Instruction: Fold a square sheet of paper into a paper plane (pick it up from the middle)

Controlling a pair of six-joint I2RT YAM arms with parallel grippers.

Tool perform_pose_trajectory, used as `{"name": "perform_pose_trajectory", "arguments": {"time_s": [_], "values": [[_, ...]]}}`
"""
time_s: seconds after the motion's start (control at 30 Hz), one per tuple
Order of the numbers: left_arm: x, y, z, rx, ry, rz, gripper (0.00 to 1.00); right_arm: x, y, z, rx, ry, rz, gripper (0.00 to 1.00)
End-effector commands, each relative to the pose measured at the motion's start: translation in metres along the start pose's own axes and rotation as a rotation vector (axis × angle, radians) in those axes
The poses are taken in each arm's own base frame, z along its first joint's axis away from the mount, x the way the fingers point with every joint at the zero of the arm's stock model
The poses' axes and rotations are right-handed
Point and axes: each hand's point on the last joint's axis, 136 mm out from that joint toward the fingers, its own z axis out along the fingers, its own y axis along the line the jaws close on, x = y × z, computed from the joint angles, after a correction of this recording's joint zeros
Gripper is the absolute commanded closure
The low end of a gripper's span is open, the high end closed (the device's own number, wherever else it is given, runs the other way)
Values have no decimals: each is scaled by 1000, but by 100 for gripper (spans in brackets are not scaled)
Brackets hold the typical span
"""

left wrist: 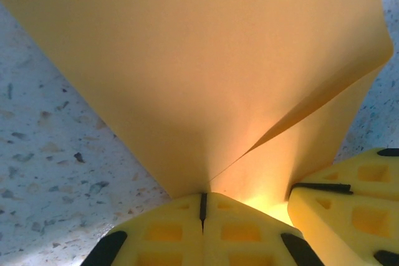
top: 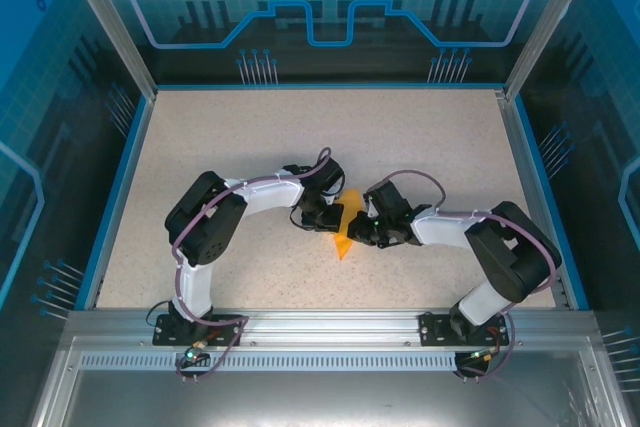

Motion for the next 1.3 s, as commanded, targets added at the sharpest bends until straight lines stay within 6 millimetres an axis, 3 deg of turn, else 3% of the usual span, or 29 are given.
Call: {"name": "perform_pose_trajectory", "arguments": {"time_s": [0.0,0.3,0.47,0.8,1.03,1.27], "values": [[30,76,42,-277,100,-36,95,7,-7,7,27,17,-11,89],[29,74,43,-264,101,-37,95,0,5,7,-9,1,-26,88],[27,67,37,-240,87,-43,94,5,-6,14,35,33,-12,88],[6,33,-10,-157,-24,-24,86,17,-26,18,102,83,8,89],[9,24,-34,-123,-65,-34,83,19,-23,6,101,78,-9,89],[14,-8,-46,54,-82,-69,83,20,-26,6,103,74,3,89]]}}
